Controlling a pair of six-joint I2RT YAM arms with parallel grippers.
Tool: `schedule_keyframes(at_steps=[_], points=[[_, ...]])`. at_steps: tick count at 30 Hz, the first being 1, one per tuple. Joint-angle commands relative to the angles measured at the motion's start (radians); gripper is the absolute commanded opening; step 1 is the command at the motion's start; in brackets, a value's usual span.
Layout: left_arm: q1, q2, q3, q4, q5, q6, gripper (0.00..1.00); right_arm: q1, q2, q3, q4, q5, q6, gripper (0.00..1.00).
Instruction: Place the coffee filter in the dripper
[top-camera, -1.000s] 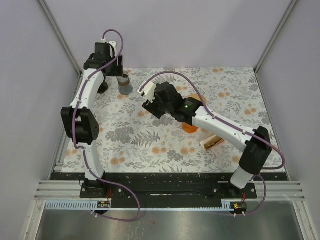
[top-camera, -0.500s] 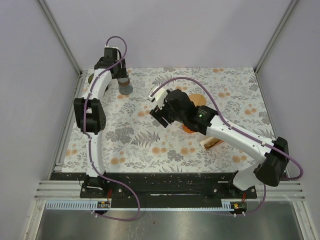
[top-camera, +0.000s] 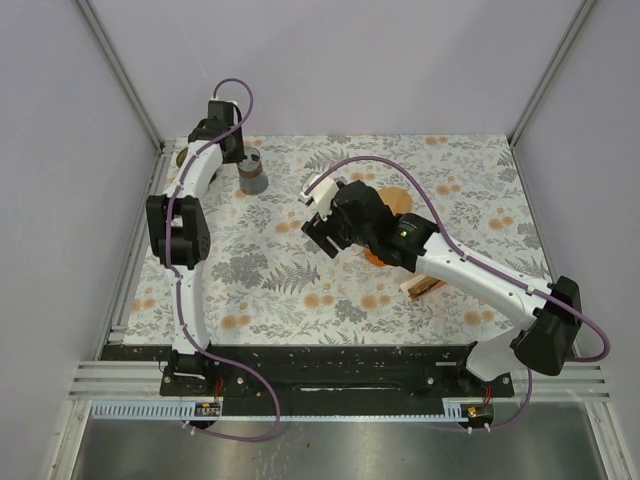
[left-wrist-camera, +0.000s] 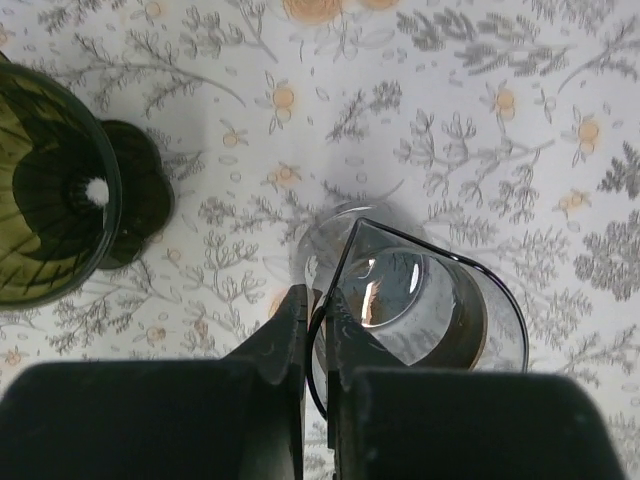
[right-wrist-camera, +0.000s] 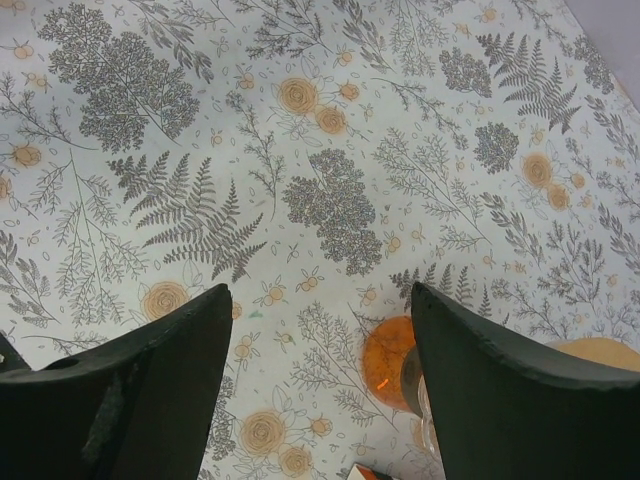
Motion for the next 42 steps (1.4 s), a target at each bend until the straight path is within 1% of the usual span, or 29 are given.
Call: schedule_keyframes(at_steps=[1,5,8,14,18,22,28,32,34,36,38,40,42], points=[[0.012,-0.144,-0.117,0.000,0.090,0.037,0.00,0.009,-0.035,0.041,0.000,0.019,0.042,0.80],[0.008,-0.279,-0.290,0.001,0.244,0.074,0.00,0.009,-0.078,0.055,-0.002,0.025,0.094,0.82],[-0.003,-0.388,-0.424,0.001,0.317,0.094,0.00,0.007,-0.119,0.058,-0.002,0.032,0.129,0.84],[-0.079,-0.568,-0.677,0.015,0.358,0.192,0.00,0.007,-0.178,0.021,-0.003,0.074,0.166,0.86],[-0.148,-0.666,-0.830,0.082,0.323,0.273,0.00,0.007,-0.231,-0.017,0.024,0.017,0.191,0.86],[-0.201,-0.706,-0.901,0.096,0.323,0.313,0.00,0.007,-0.279,-0.054,0.058,-0.012,0.200,0.87],[-0.221,-0.729,-0.939,0.092,0.358,0.338,0.01,0.007,-0.311,-0.071,0.061,-0.012,0.208,0.87],[-0.221,-0.740,-0.914,0.047,0.372,0.359,0.25,0.007,-0.320,-0.080,0.064,-0.021,0.206,0.87],[-0.221,-0.755,-0.894,0.026,0.375,0.364,0.41,0.007,-0.322,-0.083,0.064,-0.027,0.204,0.87],[-0.218,-0.770,-0.865,0.015,0.361,0.368,0.53,0.007,-0.320,-0.088,0.069,-0.032,0.203,0.87],[-0.213,-0.779,-0.829,0.012,0.334,0.373,0.62,0.009,-0.320,-0.088,0.067,-0.037,0.203,0.87],[-0.186,-0.778,-0.774,0.010,0.320,0.373,0.70,0.007,-0.320,-0.091,0.067,-0.044,0.203,0.87],[-0.147,-0.748,-0.692,0.003,0.299,0.358,0.71,0.007,-0.322,-0.094,0.069,-0.052,0.203,0.87]])
